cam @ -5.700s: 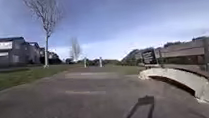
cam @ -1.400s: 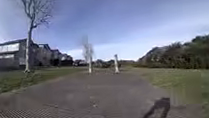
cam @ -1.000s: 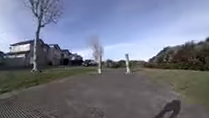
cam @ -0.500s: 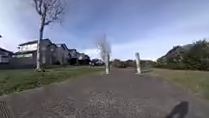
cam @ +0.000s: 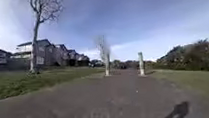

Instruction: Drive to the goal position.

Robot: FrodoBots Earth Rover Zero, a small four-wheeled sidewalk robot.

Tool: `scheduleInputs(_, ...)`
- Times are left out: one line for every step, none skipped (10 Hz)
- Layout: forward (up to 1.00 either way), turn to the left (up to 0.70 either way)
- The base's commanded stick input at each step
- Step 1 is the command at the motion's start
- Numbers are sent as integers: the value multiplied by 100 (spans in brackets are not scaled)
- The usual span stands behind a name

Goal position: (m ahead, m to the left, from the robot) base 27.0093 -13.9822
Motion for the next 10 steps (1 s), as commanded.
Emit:
scheduleInputs(100,-27)
scheduleInputs(100,-27)
scheduleInputs(100,-27)
scheduleInputs(100,-27)
scheduleInputs(100,-27)
scheduleInputs(100,-20)
scheduleInputs(100,-3)
scheduleInputs(100,0)
scheduleInputs(100,0)
scheduleInputs(100,0)
